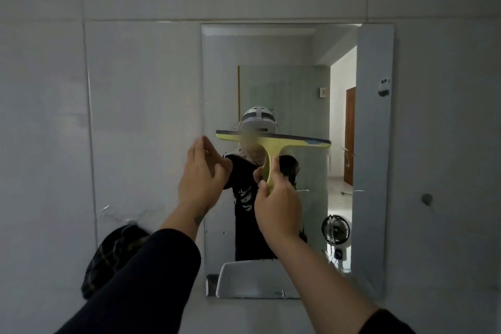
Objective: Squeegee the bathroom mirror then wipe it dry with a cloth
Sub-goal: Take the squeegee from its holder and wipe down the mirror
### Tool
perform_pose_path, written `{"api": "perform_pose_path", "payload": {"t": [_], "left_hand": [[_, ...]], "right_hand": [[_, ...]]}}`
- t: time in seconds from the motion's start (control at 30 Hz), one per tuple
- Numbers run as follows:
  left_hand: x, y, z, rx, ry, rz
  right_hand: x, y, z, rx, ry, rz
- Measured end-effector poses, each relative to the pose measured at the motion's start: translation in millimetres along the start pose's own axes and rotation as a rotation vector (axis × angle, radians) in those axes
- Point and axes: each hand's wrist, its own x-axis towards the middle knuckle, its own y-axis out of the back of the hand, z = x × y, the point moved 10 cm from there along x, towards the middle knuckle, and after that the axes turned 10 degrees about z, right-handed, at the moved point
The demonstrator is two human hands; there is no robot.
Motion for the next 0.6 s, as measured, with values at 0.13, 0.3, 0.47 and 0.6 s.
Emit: {"api": "perform_pose_path", "payload": {"t": [0.13, 0.3, 0.47, 0.6], "left_hand": [[-1.0, 4.1, -0.7, 0.095, -0.055, -0.008], [-12.6, -7.5, 12.9, 0.382, -0.291, -0.122], [-26.4, -21.5, 20.1, 0.539, -0.456, -0.207], [-31.0, -28.3, 14.1, 0.581, -0.455, -0.236]], "right_hand": [[-13.9, -13.2, -9.4, -0.157, 0.207, -0.147], [-4.0, -5.8, 1.5, -0.309, 0.312, -0.170], [13.1, 23.1, 23.5, -0.472, 0.368, -0.174], [23.0, 47.7, 49.9, -0.517, 0.317, -0.172]]}}
